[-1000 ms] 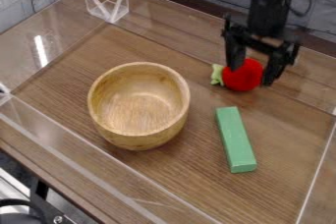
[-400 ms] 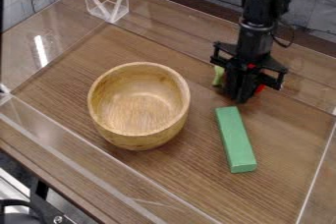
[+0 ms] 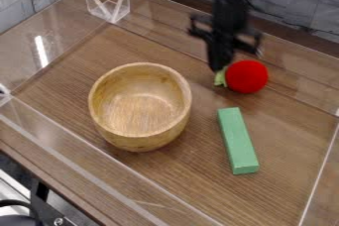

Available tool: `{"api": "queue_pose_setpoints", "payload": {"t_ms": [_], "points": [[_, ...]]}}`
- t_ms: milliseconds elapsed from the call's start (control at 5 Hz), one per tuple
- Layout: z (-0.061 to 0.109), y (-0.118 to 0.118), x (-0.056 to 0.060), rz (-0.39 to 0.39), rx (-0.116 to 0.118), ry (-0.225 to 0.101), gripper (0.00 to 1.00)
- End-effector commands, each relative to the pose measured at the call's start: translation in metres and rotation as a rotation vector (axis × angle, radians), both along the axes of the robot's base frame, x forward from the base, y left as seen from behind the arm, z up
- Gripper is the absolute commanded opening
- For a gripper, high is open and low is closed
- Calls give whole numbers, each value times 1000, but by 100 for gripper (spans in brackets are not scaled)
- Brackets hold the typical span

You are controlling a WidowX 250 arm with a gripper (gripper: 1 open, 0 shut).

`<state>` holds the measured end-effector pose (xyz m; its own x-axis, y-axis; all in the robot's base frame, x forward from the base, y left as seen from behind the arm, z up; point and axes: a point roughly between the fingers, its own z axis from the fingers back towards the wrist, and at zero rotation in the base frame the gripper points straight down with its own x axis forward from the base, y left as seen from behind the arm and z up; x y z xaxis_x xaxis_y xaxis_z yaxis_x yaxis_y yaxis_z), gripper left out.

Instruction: Move the red fruit to the left side of the table

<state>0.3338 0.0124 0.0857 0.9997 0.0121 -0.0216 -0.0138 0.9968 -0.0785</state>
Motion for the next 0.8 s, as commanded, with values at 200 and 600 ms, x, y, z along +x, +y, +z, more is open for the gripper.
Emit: {"api": "queue_pose_setpoints", "payload": {"t_ms": [200,600], "points": [[40,7,18,25,-22,-87,0],[32,-24,20,-50,-50,-56,100]]}}
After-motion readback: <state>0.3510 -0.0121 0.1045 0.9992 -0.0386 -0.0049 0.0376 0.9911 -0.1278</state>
